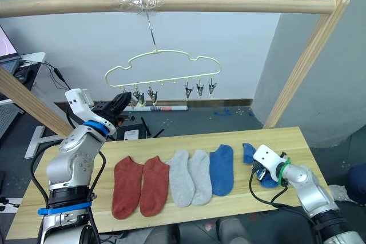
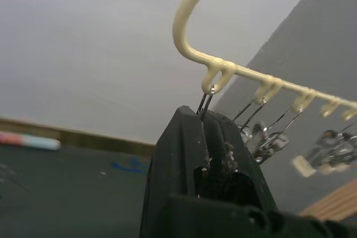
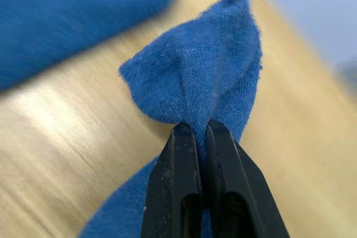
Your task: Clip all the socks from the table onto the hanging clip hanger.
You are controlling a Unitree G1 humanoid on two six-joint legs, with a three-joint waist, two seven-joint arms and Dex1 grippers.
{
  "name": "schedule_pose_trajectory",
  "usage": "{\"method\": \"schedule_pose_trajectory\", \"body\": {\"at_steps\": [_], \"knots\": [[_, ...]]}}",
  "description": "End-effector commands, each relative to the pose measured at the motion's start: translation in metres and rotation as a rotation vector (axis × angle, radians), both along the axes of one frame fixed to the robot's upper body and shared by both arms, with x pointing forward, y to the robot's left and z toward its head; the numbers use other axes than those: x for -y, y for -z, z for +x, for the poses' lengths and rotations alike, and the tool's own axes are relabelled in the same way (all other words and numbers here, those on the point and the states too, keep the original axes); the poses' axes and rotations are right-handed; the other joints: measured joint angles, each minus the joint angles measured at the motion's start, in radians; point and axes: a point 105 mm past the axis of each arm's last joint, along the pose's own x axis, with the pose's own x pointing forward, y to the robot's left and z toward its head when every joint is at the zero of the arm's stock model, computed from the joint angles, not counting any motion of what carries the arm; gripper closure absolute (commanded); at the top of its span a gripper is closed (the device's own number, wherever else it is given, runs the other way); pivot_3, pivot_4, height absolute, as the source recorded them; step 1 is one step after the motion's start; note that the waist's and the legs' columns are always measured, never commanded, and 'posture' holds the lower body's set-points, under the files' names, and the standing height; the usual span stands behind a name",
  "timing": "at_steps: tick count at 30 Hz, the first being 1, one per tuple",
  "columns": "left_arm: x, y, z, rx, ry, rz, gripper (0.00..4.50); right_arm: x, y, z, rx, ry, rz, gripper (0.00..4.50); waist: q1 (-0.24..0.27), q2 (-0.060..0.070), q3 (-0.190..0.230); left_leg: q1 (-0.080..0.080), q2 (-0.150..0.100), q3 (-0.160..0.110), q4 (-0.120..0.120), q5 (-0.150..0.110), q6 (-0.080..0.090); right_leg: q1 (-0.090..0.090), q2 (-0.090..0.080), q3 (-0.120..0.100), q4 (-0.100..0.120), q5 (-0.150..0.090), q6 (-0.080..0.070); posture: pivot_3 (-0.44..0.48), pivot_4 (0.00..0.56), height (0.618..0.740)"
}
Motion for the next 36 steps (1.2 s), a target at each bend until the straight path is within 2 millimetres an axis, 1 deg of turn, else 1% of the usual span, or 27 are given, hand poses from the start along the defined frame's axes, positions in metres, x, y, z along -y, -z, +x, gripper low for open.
{"method": "schedule_pose_trajectory", "body": {"at_steps": [1,4,6,7,11,14,21,30,36], "knots": [[-0.007,-0.025,-0.009,-0.013,0.074,-0.186,4.5,-0.056,-0.042,-0.005,0.116,-0.254,0.069,4.47,0.0,0.0,0.0,0.0,0.0,-0.001,0.0,0.0,0.0,0.0,0.001,-0.001,0.0,0.0,0.0,-0.137,0.183,0.74],[-0.006,-0.033,-0.013,-0.036,0.124,-0.266,4.5,-0.09,-0.058,-0.002,0.157,-0.321,0.122,4.47,0.005,-0.002,0.002,0.002,0.001,-0.003,0.0,0.001,-0.001,0.002,0.002,-0.001,0.0,0.0,0.0,-0.131,0.187,0.74],[-0.003,-0.036,-0.017,-0.049,0.157,-0.293,4.5,-0.118,-0.067,0.0,0.168,-0.356,0.177,4.47,0.008,-0.002,0.002,0.001,0.001,-0.005,0.0,0.001,-0.002,0.002,0.002,-0.001,0.0,0.001,-0.002,-0.131,0.187,0.74],[-0.001,-0.036,-0.019,-0.055,0.17,-0.301,4.5,-0.129,-0.07,0.001,0.173,-0.371,0.197,4.47,0.009,-0.003,0.002,0.001,0.0,-0.005,0.0,0.001,-0.003,0.002,0.0,-0.001,0.0,0.002,-0.004,-0.132,0.187,0.74],[0.008,-0.035,-0.024,-0.068,0.2,-0.314,4.5,-0.165,-0.077,0.004,0.164,-0.412,0.257,4.47,0.019,-0.004,0.004,0.0,-0.001,-0.004,0.0,0.002,-0.003,0.001,-0.003,-0.002,-0.001,0.002,-0.004,-0.13,0.186,0.74],[0.014,-0.036,-0.027,-0.072,0.22,-0.313,4.5,-0.184,-0.087,0.01,0.186,-0.427,0.291,4.47,0.03,-0.005,0.004,0.0,-0.001,-0.004,0.0,0.002,-0.003,0.001,-0.003,-0.002,-0.001,0.003,-0.004,-0.123,0.186,0.74],[0.02,-0.033,-0.034,-0.087,0.25,-0.288,4.5,-0.193,-0.104,0.02,0.23,-0.44,0.299,4.47,0.037,-0.005,0.005,0.0,-0.001,-0.004,0.0,0.002,-0.003,0.001,-0.004,-0.003,-0.001,0.003,-0.005,-0.114,0.187,0.74],[0.026,-0.033,-0.036,-0.089,0.276,-0.292,4.5,-0.208,-0.113,0.02,0.25,-0.467,0.312,4.47,0.04,-0.005,0.01,-0.001,-0.001,-0.004,0.0,0.002,-0.003,0.0,-0.004,-0.003,-0.001,0.003,-0.005,-0.102,0.191,0.74],[0.025,-0.033,-0.035,-0.094,0.281,-0.291,4.5,-0.212,-0.12,0.026,0.276,-0.467,0.313,4.47,0.044,-0.005,0.01,-0.001,-0.001,-0.004,0.0,0.002,-0.003,0.0,-0.004,-0.003,-0.001,0.003,-0.005,-0.102,0.191,0.74]]}}
